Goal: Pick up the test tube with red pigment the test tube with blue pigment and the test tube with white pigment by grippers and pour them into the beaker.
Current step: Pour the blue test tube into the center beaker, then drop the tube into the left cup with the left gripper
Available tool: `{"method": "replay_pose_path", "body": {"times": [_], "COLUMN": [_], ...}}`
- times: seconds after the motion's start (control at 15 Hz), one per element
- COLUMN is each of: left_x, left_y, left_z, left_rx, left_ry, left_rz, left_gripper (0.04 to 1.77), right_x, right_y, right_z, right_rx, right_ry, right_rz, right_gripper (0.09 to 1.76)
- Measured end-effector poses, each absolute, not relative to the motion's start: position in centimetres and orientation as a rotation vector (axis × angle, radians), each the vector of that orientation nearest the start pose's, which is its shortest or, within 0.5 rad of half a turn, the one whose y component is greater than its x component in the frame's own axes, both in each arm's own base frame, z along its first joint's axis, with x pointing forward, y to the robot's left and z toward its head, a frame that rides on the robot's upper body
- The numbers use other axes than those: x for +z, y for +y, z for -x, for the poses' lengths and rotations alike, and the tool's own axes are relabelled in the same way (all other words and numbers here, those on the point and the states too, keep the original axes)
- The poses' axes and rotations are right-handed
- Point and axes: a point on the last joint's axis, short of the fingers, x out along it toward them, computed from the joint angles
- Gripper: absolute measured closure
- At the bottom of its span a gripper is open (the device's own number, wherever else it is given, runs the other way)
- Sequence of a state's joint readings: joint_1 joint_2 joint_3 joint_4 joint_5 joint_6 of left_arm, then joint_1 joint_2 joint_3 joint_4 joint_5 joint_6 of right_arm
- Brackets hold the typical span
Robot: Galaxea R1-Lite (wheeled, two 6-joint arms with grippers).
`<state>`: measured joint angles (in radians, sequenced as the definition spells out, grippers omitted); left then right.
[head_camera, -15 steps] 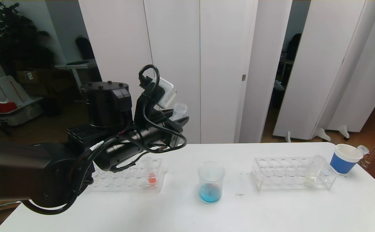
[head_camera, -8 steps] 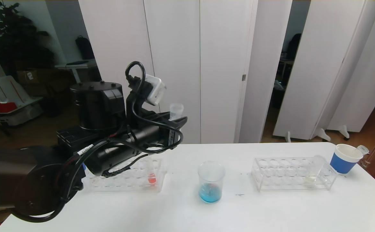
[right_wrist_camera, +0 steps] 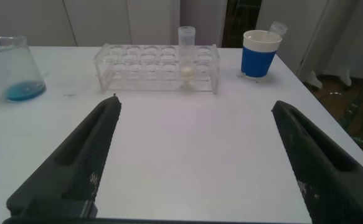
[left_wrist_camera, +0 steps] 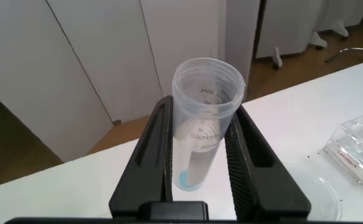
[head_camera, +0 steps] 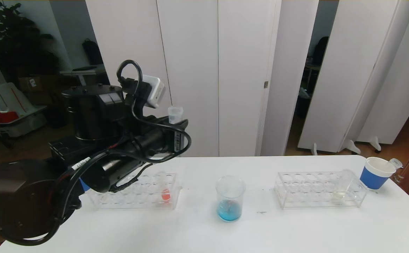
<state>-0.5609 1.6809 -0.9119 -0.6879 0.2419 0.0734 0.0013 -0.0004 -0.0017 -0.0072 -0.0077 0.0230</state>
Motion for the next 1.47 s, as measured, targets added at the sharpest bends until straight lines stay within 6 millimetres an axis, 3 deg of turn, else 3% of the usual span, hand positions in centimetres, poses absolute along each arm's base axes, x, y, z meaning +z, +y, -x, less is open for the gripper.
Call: {"method": "replay_pose_path", "body": {"times": [0.33,0.73,1.2,1.47], "left_x": [22.9,22.8,21.5,19.1], "left_y": [-13.3,-6.5,2.1,4.9], "left_z": [-28.2,-31.7,-34.3,-35.4], "left_rx": [-0.103,0.144,0.415,0.488], "left_ry": [0.034,-0.046,-0.122,-0.095], "left_rz": [-0.102,-0.076,-0.12,-0.137], "left_gripper": [1.23,1.23,1.23,1.23], "right_x": [7.7,7.7,7.7,7.7], "right_y": [0.0,0.0,0.0,0.0], "right_z": [2.3,2.3,2.3,2.3], "right_rx": [-0.006,-0.006,-0.006,-0.006], "right_ry": [-0.009,-0.009,-0.009,-0.009], "right_rz": [-0.023,-0.023,-0.023,-0.023], "right_gripper": [0.11,0.11,0.11,0.11]}}
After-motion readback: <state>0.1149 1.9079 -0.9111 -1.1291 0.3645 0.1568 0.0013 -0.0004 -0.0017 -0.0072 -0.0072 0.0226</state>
